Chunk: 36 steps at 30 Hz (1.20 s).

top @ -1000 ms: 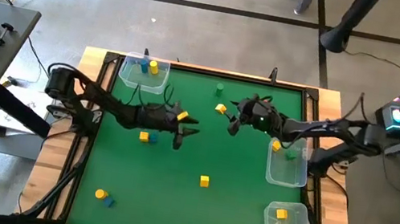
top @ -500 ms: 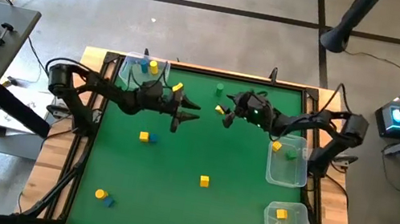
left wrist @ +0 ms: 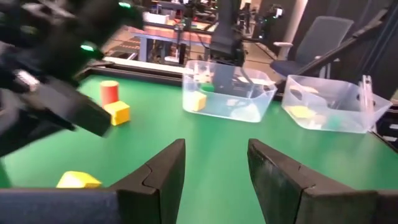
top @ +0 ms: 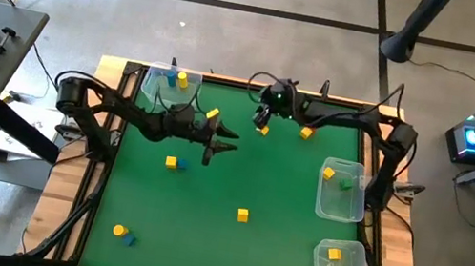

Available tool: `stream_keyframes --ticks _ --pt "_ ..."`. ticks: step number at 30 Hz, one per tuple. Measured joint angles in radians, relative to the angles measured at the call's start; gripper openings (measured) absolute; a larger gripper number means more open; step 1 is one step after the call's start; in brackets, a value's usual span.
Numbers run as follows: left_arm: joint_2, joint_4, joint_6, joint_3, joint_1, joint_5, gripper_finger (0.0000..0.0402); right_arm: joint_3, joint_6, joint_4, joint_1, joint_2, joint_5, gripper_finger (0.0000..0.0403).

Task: Sort blocks by size
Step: Put the green cylindrical block into the top transparent bin

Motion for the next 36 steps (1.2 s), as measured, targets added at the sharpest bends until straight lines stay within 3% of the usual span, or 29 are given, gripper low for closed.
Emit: stream_keyframes --ticks 4,8,12,23,33,36 --pt "0.0 0.001 0.028 0.0 -0.068 -0.108 0.0161 -0.024 0.053 -0.002 -0.062 0.0 -0.147 0.0236" --pt "0.0 -0.001 0.062 0.0 -0.11 -0.201 0.0161 -0.068 0.06 0.055 -0.085 0.0 -0.22 0.0236" --pt "0.0 0.0 0.062 0.0 -0.112 -0.251 0.0161 -0.08 0.033 0.083 -0.078 0.004 -0.215 0.0236" --pt "0.0 0.005 0.061 0.0 -0.075 -0.256 0.0161 -0.08 0.018 0.151 -0.071 0.065 -0.214 0.0231" --pt "0.0 0.004 0.061 0.0 -0.065 -0.252 0.0161 -0.08 0.017 0.207 -0.071 0.098 -0.212 0.0133" --pt "0.0 0.004 0.053 0.0 -0.066 -0.252 0.0161 -0.08 0.017 0.222 -0.071 0.098 -0.212 0.0131"
